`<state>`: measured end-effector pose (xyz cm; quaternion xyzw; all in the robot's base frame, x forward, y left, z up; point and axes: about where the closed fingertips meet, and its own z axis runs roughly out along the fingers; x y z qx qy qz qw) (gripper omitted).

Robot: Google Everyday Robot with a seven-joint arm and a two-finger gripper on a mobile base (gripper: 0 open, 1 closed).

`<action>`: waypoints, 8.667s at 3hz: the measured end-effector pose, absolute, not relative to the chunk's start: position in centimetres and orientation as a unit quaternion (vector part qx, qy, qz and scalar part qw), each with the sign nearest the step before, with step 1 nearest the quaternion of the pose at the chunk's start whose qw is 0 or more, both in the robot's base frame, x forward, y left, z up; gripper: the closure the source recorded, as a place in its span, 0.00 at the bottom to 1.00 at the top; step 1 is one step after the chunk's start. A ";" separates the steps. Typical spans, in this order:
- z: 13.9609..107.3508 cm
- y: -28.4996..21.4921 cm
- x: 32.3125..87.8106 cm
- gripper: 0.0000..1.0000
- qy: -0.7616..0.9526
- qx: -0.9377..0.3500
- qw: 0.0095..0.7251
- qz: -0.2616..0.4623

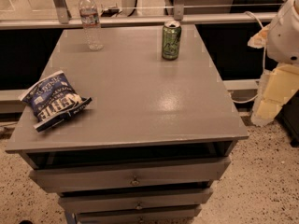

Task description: Move water bottle near green can

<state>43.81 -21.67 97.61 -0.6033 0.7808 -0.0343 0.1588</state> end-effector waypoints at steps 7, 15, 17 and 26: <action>99.2 -2.4 63.6 0.00 0.705 -0.581 0.394 0.102; 94.0 19.0 86.9 0.47 0.688 -0.470 0.514 0.204; 96.7 14.0 85.6 0.93 0.692 -0.442 0.527 0.219; 105.3 -21.6 84.2 1.00 0.710 -0.215 0.663 0.101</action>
Offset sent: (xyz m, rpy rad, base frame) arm 0.0765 0.0432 -0.0111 0.1871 -0.0990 0.0559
